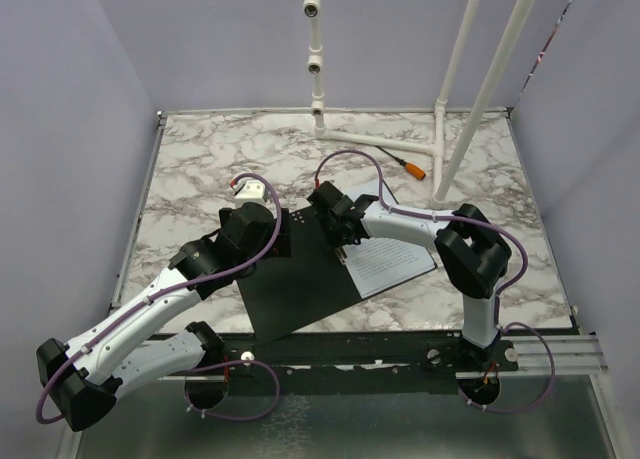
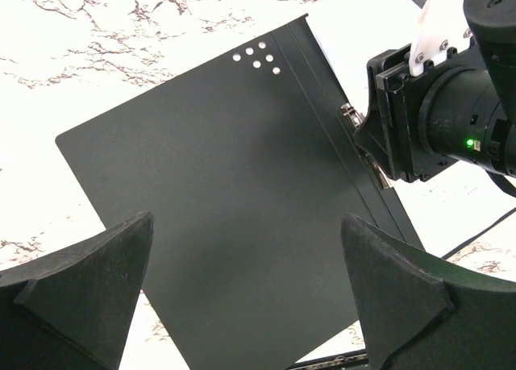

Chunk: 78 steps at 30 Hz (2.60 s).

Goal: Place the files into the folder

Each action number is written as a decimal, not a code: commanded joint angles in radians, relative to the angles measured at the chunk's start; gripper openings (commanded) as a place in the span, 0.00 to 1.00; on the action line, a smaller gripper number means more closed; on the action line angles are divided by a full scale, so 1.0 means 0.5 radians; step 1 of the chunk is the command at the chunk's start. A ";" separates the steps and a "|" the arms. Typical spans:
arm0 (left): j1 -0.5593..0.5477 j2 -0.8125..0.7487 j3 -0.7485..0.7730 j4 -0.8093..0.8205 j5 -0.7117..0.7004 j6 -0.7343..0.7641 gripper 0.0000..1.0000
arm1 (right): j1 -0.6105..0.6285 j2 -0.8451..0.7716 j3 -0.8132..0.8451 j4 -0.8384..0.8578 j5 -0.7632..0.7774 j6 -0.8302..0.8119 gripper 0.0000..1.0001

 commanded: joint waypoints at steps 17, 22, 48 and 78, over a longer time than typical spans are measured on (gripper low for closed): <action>0.014 -0.034 -0.030 0.013 -0.071 0.003 0.99 | -0.003 -0.084 -0.083 -0.014 -0.053 0.073 0.25; 0.015 -0.033 -0.033 0.013 -0.074 0.002 0.99 | 0.000 -0.052 -0.071 0.000 -0.097 0.062 0.23; 0.013 -0.054 -0.041 0.013 -0.075 -0.007 0.99 | 0.021 0.103 -0.022 -0.033 -0.045 0.060 0.01; 0.148 -0.160 0.237 -0.329 -0.569 -0.137 0.99 | 0.014 -0.467 -0.119 0.008 -0.111 0.057 0.01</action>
